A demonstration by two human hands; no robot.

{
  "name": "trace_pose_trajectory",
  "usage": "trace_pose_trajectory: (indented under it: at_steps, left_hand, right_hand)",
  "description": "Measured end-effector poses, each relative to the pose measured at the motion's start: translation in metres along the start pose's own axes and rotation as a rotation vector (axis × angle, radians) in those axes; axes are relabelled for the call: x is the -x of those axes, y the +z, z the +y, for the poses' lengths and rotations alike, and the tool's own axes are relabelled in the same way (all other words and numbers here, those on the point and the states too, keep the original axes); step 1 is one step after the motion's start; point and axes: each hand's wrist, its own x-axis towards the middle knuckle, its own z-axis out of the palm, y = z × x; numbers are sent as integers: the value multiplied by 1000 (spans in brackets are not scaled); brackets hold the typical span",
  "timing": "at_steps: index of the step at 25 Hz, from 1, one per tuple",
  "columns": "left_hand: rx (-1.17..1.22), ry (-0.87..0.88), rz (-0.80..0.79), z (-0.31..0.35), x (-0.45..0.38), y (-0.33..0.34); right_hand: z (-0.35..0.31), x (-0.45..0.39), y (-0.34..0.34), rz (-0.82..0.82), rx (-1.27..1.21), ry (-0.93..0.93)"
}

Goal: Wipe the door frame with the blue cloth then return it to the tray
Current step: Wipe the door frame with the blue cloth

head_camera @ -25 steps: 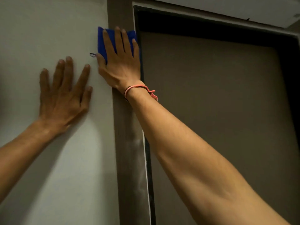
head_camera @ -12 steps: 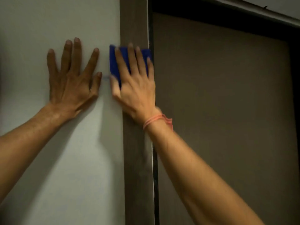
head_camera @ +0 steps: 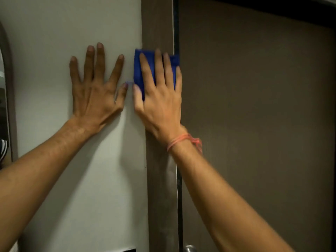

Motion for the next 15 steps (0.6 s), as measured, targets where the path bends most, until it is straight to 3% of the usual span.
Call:
trace_pose_trajectory:
  at_steps: [4, 10, 15]
  left_hand:
    - [8, -2, -27, 14, 43, 1]
    - [32, -22, -9, 22, 49, 5]
    - [15, -48, -19, 32, 76, 6]
  right_hand:
    - [-6, 115, -7, -156, 6, 15]
    - [0, -30, -6, -88, 190, 13]
    - [-2, 28, 6, -9, 142, 44]
